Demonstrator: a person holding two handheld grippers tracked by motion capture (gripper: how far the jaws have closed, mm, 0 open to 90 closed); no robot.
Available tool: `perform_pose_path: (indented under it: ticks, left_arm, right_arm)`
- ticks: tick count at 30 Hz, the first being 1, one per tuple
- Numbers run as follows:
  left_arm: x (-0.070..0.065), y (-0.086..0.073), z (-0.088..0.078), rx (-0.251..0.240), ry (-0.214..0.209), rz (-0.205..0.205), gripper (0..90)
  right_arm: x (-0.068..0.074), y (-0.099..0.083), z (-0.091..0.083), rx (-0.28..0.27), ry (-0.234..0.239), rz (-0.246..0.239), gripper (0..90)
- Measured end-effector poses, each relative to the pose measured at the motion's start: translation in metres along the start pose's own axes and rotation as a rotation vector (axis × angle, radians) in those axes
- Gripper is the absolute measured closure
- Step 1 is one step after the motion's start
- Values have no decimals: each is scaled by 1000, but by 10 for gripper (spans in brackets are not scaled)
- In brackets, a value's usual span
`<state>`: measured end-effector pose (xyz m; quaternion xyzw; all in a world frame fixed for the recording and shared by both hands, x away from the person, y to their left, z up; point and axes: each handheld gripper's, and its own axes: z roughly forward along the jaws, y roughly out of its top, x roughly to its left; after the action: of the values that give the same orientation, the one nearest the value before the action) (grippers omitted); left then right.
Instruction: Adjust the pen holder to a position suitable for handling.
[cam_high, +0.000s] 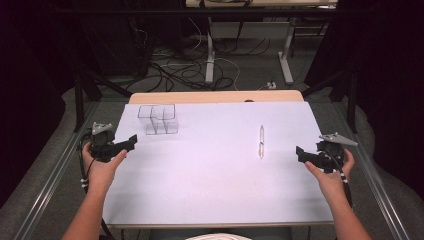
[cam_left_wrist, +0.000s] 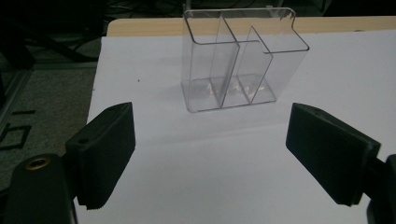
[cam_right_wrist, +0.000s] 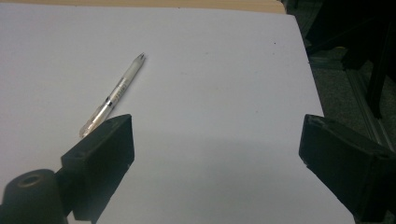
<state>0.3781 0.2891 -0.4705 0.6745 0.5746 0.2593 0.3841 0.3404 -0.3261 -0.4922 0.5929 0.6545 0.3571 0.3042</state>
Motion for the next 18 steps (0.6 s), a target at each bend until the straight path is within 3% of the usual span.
perform_pose_path:
  ticks: [7,9,11,18]
  left_arm:
    - [-4,21,7,19,3,11,164]
    - [-5,28,9,25,8,17,165]
    - [-6,34,11,28,18,23,166]
    - [-7,52,19,22,41,67,259]
  right_arm:
    - [2,-1,-1,6,0,4,131]
    - [1,0,-3,30,-2,-3,142]
    - [1,-1,-1,10,0,-2,143]
    - [-2,-2,-1,10,3,5,147]
